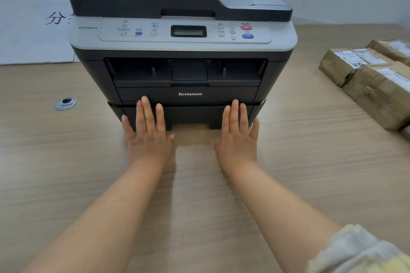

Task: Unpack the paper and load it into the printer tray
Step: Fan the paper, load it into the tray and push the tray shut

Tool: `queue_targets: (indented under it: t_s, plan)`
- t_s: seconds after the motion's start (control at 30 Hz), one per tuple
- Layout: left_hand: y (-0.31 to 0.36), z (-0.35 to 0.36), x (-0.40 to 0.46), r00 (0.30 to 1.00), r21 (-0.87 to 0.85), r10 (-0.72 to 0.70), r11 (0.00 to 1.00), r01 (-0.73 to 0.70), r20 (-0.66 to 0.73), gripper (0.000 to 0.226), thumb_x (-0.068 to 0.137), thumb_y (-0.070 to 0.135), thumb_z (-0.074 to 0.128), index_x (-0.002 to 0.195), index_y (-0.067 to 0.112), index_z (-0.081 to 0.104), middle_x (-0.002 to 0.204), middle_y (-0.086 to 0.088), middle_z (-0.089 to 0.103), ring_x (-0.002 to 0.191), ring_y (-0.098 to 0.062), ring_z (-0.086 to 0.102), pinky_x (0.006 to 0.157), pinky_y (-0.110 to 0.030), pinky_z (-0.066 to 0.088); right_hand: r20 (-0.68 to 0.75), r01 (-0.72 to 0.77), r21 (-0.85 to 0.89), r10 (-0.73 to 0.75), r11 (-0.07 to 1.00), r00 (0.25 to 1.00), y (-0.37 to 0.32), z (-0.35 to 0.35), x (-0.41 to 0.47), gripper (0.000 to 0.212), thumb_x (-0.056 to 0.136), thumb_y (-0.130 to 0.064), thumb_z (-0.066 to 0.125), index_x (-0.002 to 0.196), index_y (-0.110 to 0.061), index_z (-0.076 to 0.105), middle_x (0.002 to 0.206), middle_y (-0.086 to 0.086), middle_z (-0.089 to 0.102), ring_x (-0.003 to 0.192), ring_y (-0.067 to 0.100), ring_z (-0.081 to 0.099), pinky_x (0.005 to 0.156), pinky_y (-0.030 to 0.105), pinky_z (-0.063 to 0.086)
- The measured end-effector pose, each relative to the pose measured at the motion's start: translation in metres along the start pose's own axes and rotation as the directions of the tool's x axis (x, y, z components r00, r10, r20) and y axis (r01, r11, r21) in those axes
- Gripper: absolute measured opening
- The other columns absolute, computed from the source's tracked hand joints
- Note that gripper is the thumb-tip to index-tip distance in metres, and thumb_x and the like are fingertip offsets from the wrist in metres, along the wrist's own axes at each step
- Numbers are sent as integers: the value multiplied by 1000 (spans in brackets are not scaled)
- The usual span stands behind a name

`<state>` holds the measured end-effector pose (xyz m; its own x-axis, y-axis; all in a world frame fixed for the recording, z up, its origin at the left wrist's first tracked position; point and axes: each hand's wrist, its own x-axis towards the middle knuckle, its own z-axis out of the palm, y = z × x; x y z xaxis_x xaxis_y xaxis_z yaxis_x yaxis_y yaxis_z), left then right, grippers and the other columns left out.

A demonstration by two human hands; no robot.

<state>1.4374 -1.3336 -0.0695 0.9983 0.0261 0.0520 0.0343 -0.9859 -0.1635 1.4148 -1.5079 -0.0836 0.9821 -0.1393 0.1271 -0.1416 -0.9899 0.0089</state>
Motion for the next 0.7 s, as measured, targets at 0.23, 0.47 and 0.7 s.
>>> queue_targets:
  t_s: [0.23, 0.47, 0.7]
  plan:
    - [3, -1, 2, 999, 82, -23, 996, 21, 22, 77, 97, 52, 15, 131, 8, -38, 151, -25, -34, 144, -35, -25, 115, -58, -4, 6, -19, -96, 19, 995, 1000, -1, 4, 4, 75, 97, -33, 34, 147, -12, -18, 155, 9, -28, 146, 32, -13, 116, 54, 1]
    - [0, -8, -1, 998, 92, -11, 996, 6, 54, 73, 98, 49, 15, 131, 9, -37, 152, -23, -34, 145, -33, -24, 116, -58, -2, 51, 5, -160, 3, 987, 999, 2, -5, 0, 75, 96, -33, 31, 146, -11, -20, 154, 10, -30, 146, 30, -14, 115, 55, 0]
    - [-4, -23, -10, 991, 81, 25, 996, -36, 133, 72, 99, 47, 14, 146, 9, -26, 154, -18, -32, 147, -28, -19, 116, -57, 0, 97, 54, -91, -45, 994, 994, 5, -24, -4, 75, 96, -37, 30, 147, -12, -19, 157, 8, -25, 147, 26, -15, 116, 53, 0]
